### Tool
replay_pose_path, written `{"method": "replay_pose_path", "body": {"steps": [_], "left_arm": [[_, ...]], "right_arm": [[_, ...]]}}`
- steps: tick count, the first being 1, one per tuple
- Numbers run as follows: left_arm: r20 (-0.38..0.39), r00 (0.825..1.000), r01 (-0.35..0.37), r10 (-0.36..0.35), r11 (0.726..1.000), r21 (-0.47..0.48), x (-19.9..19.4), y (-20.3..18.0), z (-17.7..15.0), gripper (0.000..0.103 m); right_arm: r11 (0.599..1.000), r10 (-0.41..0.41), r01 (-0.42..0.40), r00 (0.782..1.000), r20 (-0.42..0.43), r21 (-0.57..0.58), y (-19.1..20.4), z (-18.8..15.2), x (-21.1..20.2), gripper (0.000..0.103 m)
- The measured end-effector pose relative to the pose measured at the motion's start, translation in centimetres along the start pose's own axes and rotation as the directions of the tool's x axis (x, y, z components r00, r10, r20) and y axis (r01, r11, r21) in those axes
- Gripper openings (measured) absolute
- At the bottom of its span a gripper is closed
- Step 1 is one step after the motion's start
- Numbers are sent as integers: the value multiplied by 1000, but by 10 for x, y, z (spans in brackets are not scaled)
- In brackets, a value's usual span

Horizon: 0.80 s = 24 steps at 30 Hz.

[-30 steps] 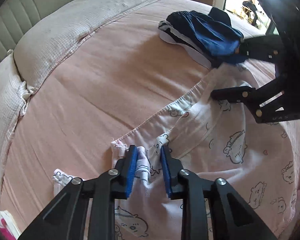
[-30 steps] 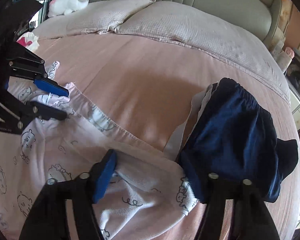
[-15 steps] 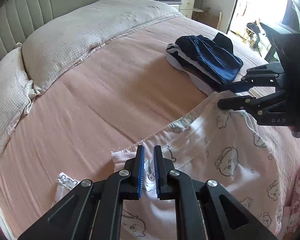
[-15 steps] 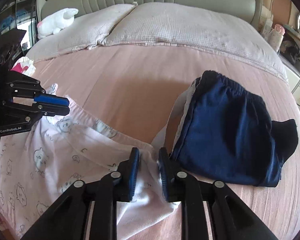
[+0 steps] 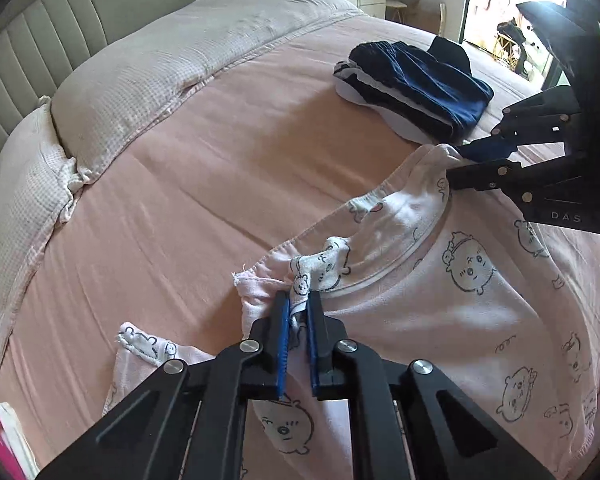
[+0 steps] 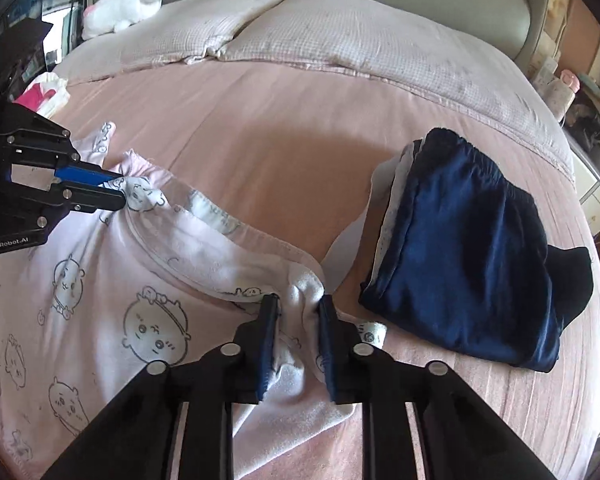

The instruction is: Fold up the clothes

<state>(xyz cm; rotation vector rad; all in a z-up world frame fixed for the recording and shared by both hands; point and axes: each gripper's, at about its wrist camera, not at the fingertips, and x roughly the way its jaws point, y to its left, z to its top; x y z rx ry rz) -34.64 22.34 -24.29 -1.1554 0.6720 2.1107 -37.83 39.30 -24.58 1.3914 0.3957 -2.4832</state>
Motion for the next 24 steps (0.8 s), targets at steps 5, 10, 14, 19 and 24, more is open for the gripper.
{"method": "replay_pose_path", "body": {"steps": [5,10,14,19,24], "left_arm": [[68,997,-43,48,997,-68,-12,10,6,5],[-7,1000,1,-3,982,-187,17,28,3,17],[138,987,122,-78,928,-351,-6,52,7,24],[247,969,123,-5,877,-465,-40,86,6,67],[-33,998,-68,62,975,-209,-4,49,7,32]], "right_arm": [[998,-11,6,996,91,55,-3,11,-18,10],[936,164,-169,986,39,308,-48,4,-6,32],[788,337,-372,927,162,491,-83,-4,-15,36],[834,209,-275,960,186,479,-103,-4,-39,51],[964,98,-82,994,-52,251,-70,-12,-13,51]]}}
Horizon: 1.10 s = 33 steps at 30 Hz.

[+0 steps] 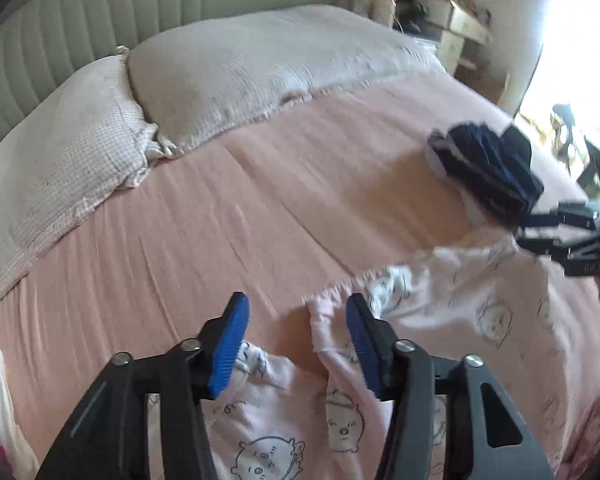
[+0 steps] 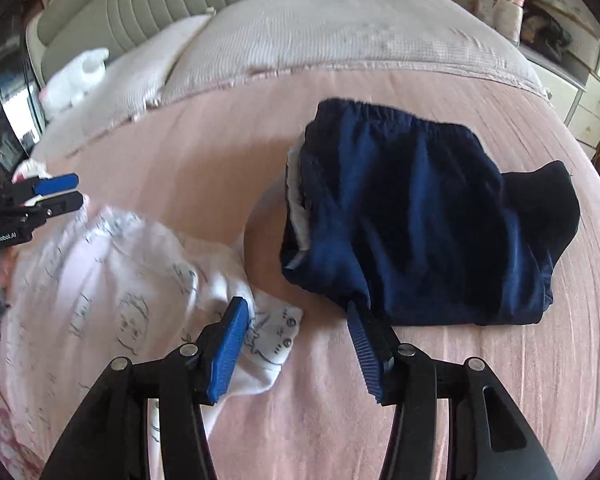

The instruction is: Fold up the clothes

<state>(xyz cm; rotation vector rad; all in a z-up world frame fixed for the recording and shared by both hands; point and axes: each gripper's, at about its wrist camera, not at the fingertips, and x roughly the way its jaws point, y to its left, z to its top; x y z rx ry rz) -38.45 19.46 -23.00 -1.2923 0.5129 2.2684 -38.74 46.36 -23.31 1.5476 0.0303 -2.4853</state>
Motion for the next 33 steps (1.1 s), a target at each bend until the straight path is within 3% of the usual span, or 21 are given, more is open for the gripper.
{"method": "replay_pose_path", "body": {"steps": [2,4,6,8,9,11,12,14,15,16,18,20,21,23,26,29,31,33], "left_arm": [[-50,997,-56,60,996,71,17,-15,-7,24],[-17,987,-160,162,983,88,17,-21,-4,23],[23,959,-285,284,955,88,15,-23,2,23],[36,925,-379,377,924,50,11,-17,9,23],[28,937,-349,349,937,3,6,-12,12,23],[60,980,-189,191,981,-42,-7,-16,12,23],[67,990,-121,122,993,-15,-11,-24,11,23],[36,997,-77,74,993,90,-7,-45,9,23],[16,996,-89,87,987,136,-1,-53,7,23],[-4,992,-124,126,979,159,7,-56,5,23],[-31,982,-180,186,973,146,19,-52,2,29],[-33,983,-179,182,981,79,11,-49,5,29],[-26,983,-179,181,982,69,3,-52,6,29],[5,994,-108,108,990,88,-16,-69,3,29],[-19,998,62,-60,991,121,-38,-105,-13,29],[-55,985,168,-161,973,156,-54,-140,-43,29],[-87,976,213,-201,963,165,-54,-159,-64,29],[-131,969,230,-210,959,166,-47,-174,-83,29]], "right_arm": [[998,-44,44,999,1,-47,5,-3,10,52],[993,-82,84,996,27,-81,8,-3,10,52],[982,-144,153,986,78,-115,9,-4,5,51],[960,-238,256,959,153,-115,8,-4,-5,51],[958,-255,274,950,180,-89,2,-3,-13,51],[962,-260,271,942,213,-22,-11,1,-28,52],[969,-241,248,947,211,-4,-17,3,-33,52],[991,-121,126,984,132,-35,-19,4,-32,53],[996,-46,52,997,65,-79,-14,2,-25,52],[990,-37,38,999,9,-137,-7,-3,-16,52],[949,-154,139,987,-33,-282,7,-16,3,58],[937,-212,212,977,27,-278,3,-15,1,76],[936,-238,244,970,55,-255,-2,-12,-1,76],[939,-264,280,959,104,-199,-14,-7,-7,76],[996,-87,88,996,19,-31,-38,-5,-13,76],[991,76,-74,997,-13,110,-52,-9,-19,76],[987,92,-85,994,-50,135,-54,-13,-20,76],[996,26,-22,999,-47,87,-47,-20,-22,76]]}}
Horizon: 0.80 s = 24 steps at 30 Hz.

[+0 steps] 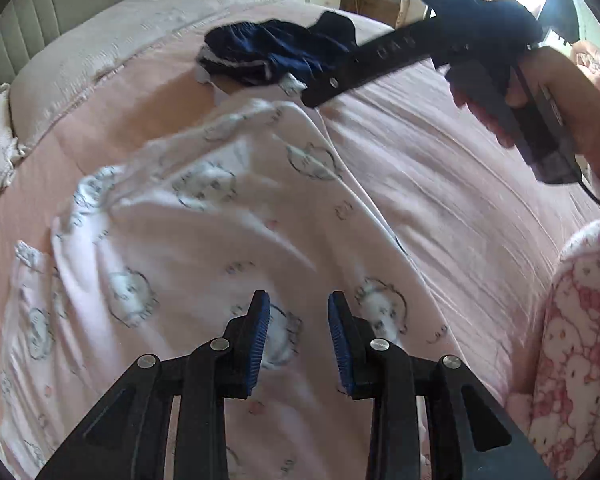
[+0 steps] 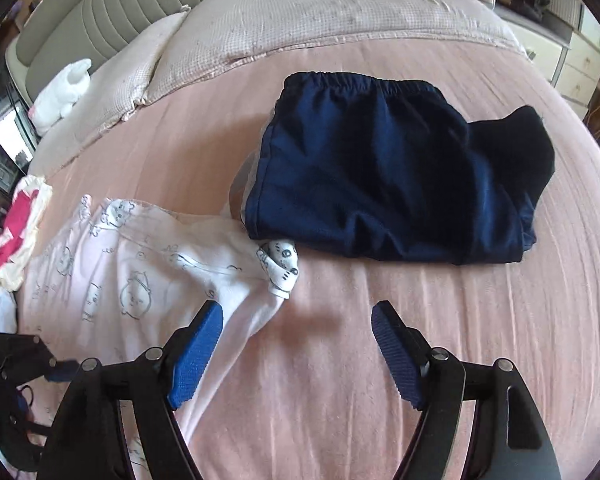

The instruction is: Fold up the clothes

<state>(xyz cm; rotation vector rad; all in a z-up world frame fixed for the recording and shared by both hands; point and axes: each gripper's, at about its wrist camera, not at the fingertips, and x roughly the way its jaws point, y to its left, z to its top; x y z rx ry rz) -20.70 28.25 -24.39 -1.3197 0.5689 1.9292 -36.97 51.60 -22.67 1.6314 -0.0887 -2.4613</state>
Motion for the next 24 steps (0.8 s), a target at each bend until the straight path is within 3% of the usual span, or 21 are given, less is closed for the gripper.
{"method": "replay_pose_path", "body": {"steps": [3,5,6,7,8,10,12,14,16,17,19,20,23,24], "left_arm": [[24,1000,-11,11,1000,5,5,-20,-18,29],[20,998,67,-66,997,-30,1,-25,-25,29],[10,992,126,-126,991,-49,-1,-26,-29,29],[-6,984,176,-177,983,-59,-3,-28,-34,29],[-19,982,186,-187,981,-64,-6,-29,-40,29],[-27,986,163,-166,983,-82,-14,-28,-55,29],[-6,984,175,-178,974,-141,-23,-17,-68,29],[-19,988,148,-153,975,-164,-28,-11,-74,29],[-82,989,111,-120,988,-106,-26,-15,-74,29],[-122,988,90,-95,995,-46,-25,-22,-75,29],[-182,983,44,-32,997,62,-29,-31,-77,29],[-197,980,21,-7,997,68,-35,-31,-78,29],[-139,990,2,-1,1000,8,-64,-16,-90,29],[-154,988,-22,21,1000,-7,-67,-10,-98,29]], "right_arm": [[995,-70,75,996,61,-73,16,-7,7,76],[954,-227,252,961,159,-162,20,-7,18,80],[943,-235,276,948,213,-187,19,-7,20,86],[946,-225,273,942,250,-177,14,-5,17,86],[950,-216,266,937,274,-162,10,-3,15,86],[981,-165,182,965,203,-67,-3,-5,7,86],[1000,-15,15,994,105,-3,-5,-14,-3,86],[986,163,-164,986,13,25,2,-26,-14,86],[980,165,-170,985,-51,-105,30,-43,-20,87],[969,105,-120,991,-80,-216,46,-51,-18,87],[912,6,-55,992,-122,-407,71,-63,-9,87],[879,-25,-45,990,-139,-475,82,-70,-6,87],[833,35,-130,982,-184,-538,115,-91,-17,87],[813,66,-162,980,-188,-560,129,-100,-25,87]]}}
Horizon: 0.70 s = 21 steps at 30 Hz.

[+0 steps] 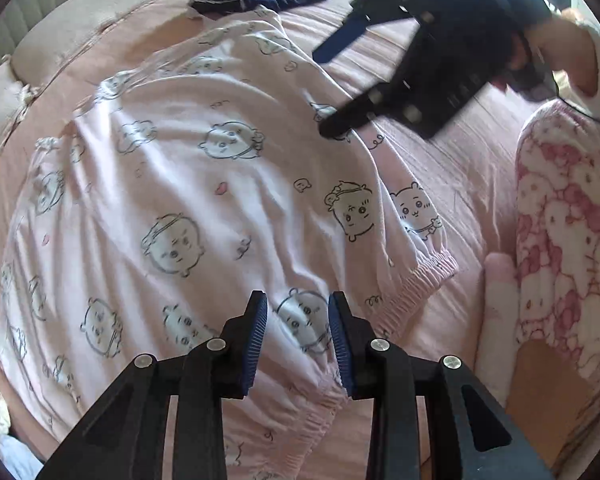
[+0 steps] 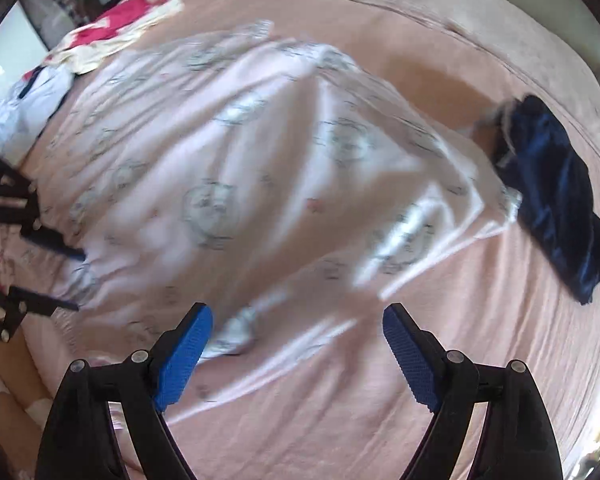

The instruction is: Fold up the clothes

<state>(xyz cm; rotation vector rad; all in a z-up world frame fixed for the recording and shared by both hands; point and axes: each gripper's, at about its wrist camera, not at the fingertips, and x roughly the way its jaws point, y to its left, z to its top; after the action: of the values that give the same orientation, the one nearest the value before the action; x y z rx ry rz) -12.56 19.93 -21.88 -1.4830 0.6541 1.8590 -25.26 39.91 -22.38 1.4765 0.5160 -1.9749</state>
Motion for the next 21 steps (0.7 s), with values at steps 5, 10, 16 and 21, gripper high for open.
{"method": "replay_pose_path", "body": {"steps": [5,10,16,21], "left_arm": [[-178,974,-163,141,980,-111,10,39,-41,38],[-309,938,-209,157,968,-142,9,50,-87,40],[-209,974,-138,92,966,-217,-13,69,-81,39],[-310,945,-141,104,985,-100,14,65,-70,40]], "right_arm": [[987,65,-73,996,-63,-146,71,5,28,87],[920,-66,5,988,-142,-392,100,-20,38,92],[900,-115,1,965,-236,-437,83,-42,20,93],[951,-107,46,977,-185,-306,88,-14,34,93]]}}
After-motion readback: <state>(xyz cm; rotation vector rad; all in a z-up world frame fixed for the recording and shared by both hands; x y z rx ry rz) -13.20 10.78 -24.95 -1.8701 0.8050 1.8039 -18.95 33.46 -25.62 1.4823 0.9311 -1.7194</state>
